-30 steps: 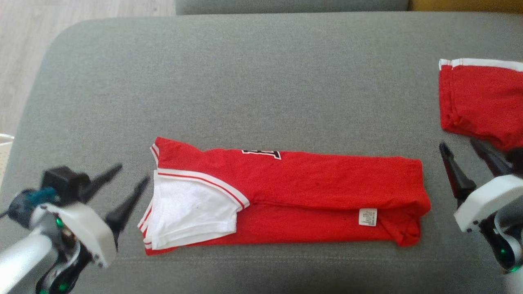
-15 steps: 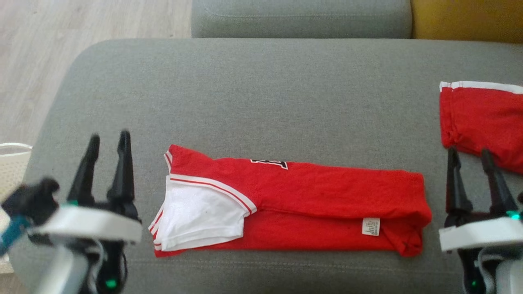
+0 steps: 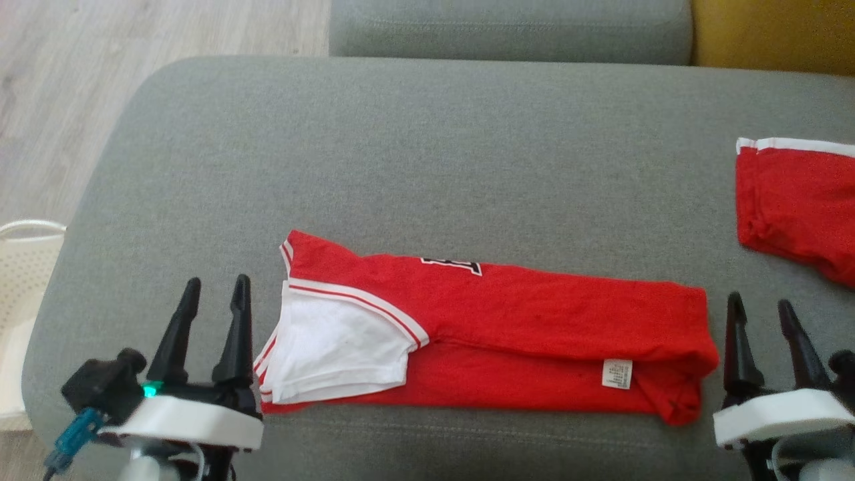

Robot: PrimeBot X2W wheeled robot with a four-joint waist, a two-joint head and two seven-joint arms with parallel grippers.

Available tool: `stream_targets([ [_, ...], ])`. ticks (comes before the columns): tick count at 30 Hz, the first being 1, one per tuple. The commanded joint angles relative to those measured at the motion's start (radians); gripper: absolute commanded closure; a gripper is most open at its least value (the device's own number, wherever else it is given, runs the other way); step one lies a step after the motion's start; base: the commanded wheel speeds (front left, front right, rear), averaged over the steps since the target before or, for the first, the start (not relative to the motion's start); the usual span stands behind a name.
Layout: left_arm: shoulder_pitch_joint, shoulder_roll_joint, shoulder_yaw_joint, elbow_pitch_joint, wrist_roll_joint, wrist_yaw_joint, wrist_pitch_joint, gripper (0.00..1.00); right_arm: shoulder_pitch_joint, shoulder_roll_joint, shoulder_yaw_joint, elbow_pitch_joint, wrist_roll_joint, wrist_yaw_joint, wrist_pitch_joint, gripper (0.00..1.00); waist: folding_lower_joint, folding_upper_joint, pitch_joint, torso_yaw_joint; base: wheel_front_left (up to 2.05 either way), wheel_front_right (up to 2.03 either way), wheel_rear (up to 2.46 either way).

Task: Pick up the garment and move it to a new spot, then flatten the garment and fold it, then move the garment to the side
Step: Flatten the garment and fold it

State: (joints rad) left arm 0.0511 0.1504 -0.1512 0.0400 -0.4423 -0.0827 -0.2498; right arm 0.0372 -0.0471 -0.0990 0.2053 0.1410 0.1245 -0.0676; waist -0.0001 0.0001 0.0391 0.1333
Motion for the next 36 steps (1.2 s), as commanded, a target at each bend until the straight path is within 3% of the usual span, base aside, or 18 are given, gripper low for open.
stream_targets([
  [1,-0.051,0.001,0.04,-0.025,0.011,-0.008,-0.012,0.0,-0.045,-0.004,0.014,-0.011,0.02,0.006,0.003,0.0,0.0001,-0.0001,0.01,0.005,0.0,0.0,0.0],
  [7,-0.078,-0.022,0.048,0.001,0.048,-0.038,-0.012,0.0,-0.115,-0.003,0.014,0.19,0.11,0.006,-0.002,0.0,0.0001,-0.0001,0.043,0.024,0.0,0.0,0.0],
  [16,-0.099,-0.025,0.06,0.024,0.059,-0.047,-0.012,0.0,-0.214,-0.003,-0.008,0.485,0.106,0.006,-0.05,0.0,0.0001,-0.0001,0.06,0.045,0.0,0.0,0.0],
  [22,-0.097,-0.018,0.061,0.024,0.051,-0.048,-0.012,0.0,-0.26,-0.003,-0.024,0.614,0.089,0.006,-0.09,0.0,0.0001,-0.0001,0.06,0.043,0.0,0.0,0.0],
  [27,-0.104,-0.015,0.058,0.022,0.048,-0.048,-0.012,0.0,-0.295,-0.003,0.043,0.698,0.118,0.006,-0.084,0.0,0.0001,-0.0001,0.064,0.041,0.0,0.0,0.0],
  [28,-0.105,-0.015,0.057,0.022,0.048,-0.048,-0.012,0.0,-0.3,-0.003,0.07,0.708,0.134,0.006,-0.08,0.53,0.0001,-0.0001,0.064,0.041,0.0,0.0,0.0],
  [29,-0.105,-0.015,0.057,0.022,0.048,-0.048,-0.012,0.0,-0.3,-0.003,0.07,0.708,0.134,0.006,-0.08,0.53,0.0001,-0.0001,0.064,0.041,0.0,0.0,0.0],
  [30,-0.106,-0.015,0.057,0.022,0.047,-0.048,-0.012,0.0,-0.304,-0.003,0.096,0.714,0.148,0.006,-0.079,1.0,0.0001,-0.0001,0.064,0.041,0.0,0.0,0.0],
  [33,-0.105,-0.014,0.061,0.022,0.048,-0.048,-0.012,0.0,-0.313,-0.003,0.134,0.723,0.161,0.006,-0.094,1.0,0.0001,-0.0001,0.06,0.037,0.0,0.0,0.0],
  [36,-0.098,-0.015,0.064,0.023,0.05,-0.048,-0.012,0.0,-0.328,-0.009,0.094,0.733,0.105,0.006,-0.119,1.0,0.0001,-0.0001,0.052,0.033,0.0,0.0,0.0],
])
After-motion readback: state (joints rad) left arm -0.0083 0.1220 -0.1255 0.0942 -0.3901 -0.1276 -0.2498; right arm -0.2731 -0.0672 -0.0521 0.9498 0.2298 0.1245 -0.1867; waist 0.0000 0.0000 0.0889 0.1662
